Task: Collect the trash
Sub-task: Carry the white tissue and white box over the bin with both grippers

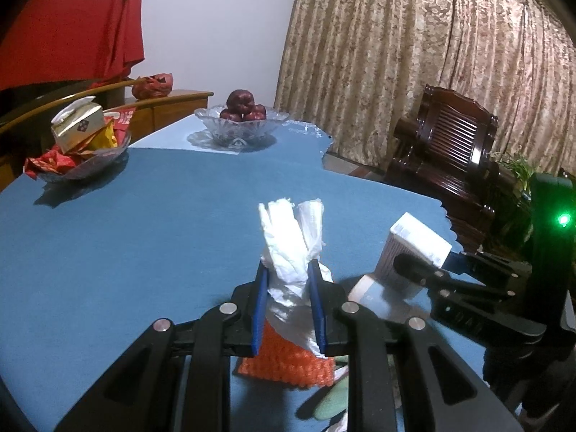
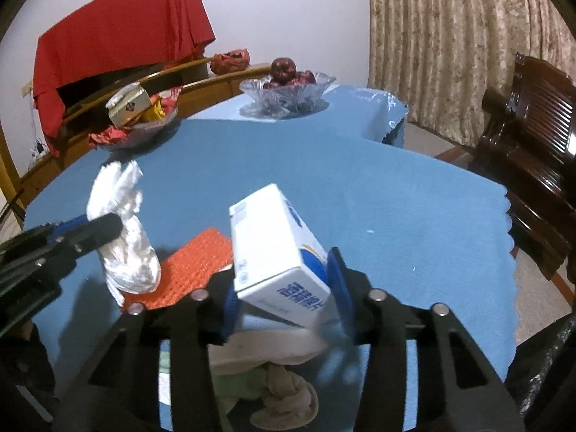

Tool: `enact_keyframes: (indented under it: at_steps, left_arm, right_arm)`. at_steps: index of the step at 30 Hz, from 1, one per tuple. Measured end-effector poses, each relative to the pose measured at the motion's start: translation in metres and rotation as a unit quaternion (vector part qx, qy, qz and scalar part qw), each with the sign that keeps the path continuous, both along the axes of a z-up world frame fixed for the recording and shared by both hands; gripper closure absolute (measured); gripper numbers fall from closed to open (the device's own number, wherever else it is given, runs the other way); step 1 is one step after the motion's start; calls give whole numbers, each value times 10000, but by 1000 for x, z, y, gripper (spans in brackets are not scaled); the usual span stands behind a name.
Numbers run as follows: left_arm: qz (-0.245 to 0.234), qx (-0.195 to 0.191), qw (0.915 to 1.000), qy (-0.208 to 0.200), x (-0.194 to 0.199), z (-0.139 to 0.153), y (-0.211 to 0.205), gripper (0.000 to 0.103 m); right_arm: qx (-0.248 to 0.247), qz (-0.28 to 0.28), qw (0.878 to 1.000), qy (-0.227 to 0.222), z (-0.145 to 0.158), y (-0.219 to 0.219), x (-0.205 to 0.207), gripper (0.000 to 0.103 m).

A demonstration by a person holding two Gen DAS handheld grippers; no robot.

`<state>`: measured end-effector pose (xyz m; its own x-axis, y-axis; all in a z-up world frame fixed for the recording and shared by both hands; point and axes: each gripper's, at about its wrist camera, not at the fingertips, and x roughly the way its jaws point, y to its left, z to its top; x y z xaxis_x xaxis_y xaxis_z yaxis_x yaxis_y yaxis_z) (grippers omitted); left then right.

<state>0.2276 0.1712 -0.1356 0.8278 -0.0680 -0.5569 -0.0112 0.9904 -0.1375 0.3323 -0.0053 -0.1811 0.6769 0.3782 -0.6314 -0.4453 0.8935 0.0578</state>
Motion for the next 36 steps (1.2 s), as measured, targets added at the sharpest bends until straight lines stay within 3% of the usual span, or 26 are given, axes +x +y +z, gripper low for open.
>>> enact_keyframes:
  at_steps: [18,25,36]
  left_arm:
    - [-530,24,9979,-381,-25,52,-65,81]
    - [-917,-77,9946,-482,-45,70,-108,81]
    - [-1736,-173,9836,-450,-74,74,-193,81]
  right_arm:
    - [218,-512,9972,-495,71,-74,-64,71]
    - [271,-840,9944,-580,90,-117,-109,71]
    - [146,-1604,9847,-660,99,-200,-170,73]
